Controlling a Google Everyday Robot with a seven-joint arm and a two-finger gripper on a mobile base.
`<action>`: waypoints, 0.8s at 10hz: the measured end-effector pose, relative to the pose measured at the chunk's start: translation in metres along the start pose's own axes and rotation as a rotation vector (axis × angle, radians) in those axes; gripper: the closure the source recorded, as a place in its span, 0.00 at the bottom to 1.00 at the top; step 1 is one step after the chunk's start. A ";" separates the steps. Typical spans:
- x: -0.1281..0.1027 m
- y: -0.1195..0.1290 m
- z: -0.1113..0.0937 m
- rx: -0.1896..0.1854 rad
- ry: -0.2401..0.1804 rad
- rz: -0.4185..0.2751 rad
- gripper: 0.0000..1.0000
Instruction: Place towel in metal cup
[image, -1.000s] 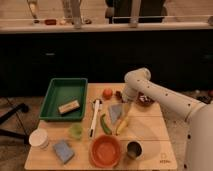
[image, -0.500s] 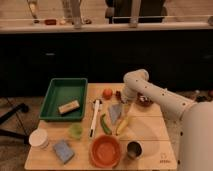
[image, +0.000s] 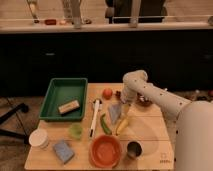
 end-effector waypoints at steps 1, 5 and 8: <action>0.001 0.002 -0.004 0.008 0.002 -0.015 0.20; -0.023 0.009 -0.010 0.057 -0.013 -0.218 0.20; -0.037 0.014 -0.002 0.052 -0.033 -0.378 0.20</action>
